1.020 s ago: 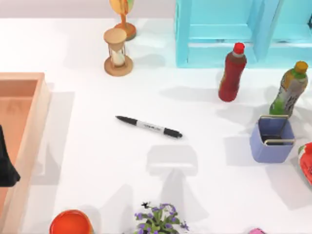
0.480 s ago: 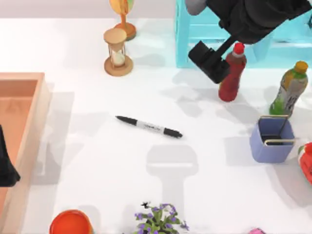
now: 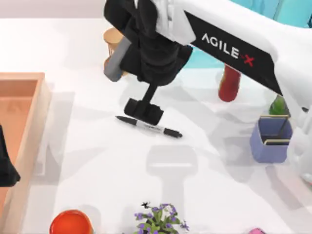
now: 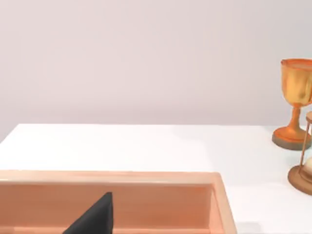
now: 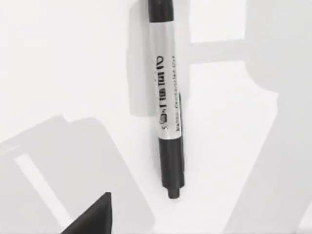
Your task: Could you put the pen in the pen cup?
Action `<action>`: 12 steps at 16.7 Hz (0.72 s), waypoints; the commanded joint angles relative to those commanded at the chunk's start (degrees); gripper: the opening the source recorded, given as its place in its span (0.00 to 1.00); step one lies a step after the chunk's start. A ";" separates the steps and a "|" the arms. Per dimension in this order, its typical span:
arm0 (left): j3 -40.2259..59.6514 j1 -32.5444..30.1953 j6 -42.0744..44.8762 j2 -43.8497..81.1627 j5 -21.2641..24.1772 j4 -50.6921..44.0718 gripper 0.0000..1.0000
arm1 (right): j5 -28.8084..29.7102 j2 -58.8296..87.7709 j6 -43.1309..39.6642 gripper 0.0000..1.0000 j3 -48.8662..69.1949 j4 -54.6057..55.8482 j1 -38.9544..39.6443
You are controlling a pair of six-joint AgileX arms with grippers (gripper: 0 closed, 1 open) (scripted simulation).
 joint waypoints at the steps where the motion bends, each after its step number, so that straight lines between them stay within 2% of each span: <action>1: 0.00 0.00 0.00 0.00 0.00 0.00 1.00 | 0.17 2.64 -0.42 1.00 2.55 -1.45 0.79; 5: 0.00 0.00 0.00 0.00 0.00 0.00 1.00 | 0.48 7.48 -1.18 1.00 7.24 -4.10 2.24; 12: 0.00 0.00 0.00 0.00 0.00 0.00 1.00 | 0.45 7.89 -1.50 1.00 4.98 -1.68 1.84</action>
